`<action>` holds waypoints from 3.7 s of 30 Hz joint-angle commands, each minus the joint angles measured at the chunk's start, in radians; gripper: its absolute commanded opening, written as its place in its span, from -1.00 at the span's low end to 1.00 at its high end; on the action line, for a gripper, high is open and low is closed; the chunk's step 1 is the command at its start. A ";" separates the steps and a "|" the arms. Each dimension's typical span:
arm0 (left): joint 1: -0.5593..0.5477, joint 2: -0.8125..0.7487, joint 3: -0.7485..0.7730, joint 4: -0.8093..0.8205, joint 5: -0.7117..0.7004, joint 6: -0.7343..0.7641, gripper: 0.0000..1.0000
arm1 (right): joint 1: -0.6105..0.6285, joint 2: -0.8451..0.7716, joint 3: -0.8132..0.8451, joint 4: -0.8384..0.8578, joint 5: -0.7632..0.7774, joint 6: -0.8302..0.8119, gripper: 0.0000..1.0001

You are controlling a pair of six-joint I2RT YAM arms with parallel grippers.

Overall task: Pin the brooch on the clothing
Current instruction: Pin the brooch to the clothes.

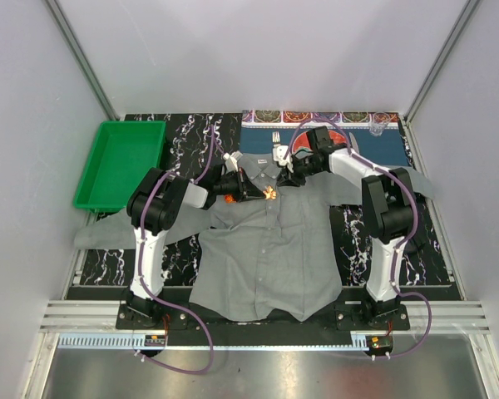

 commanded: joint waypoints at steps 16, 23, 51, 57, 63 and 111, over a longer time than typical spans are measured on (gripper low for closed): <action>-0.005 -0.019 0.030 0.023 0.020 0.011 -1.00 | 0.052 0.028 -0.026 -0.027 -0.002 -0.171 -0.59; -0.005 -0.018 0.027 0.028 0.020 0.010 -1.00 | 0.052 0.032 -0.025 -0.036 0.023 -0.168 -0.61; -0.005 -0.021 0.024 0.031 0.026 0.014 -1.00 | 0.020 -0.023 -0.066 -0.001 0.040 -0.139 -0.38; -0.005 -0.021 0.021 0.034 0.026 0.013 -1.00 | 0.008 -0.027 -0.063 0.006 0.046 -0.109 -0.19; -0.005 -0.018 0.019 0.037 0.025 0.013 -1.00 | -0.022 -0.053 -0.079 0.006 0.061 -0.086 -0.07; -0.005 -0.016 0.018 0.042 0.029 0.016 -1.00 | 0.072 0.000 -0.002 0.010 0.003 -0.045 -0.88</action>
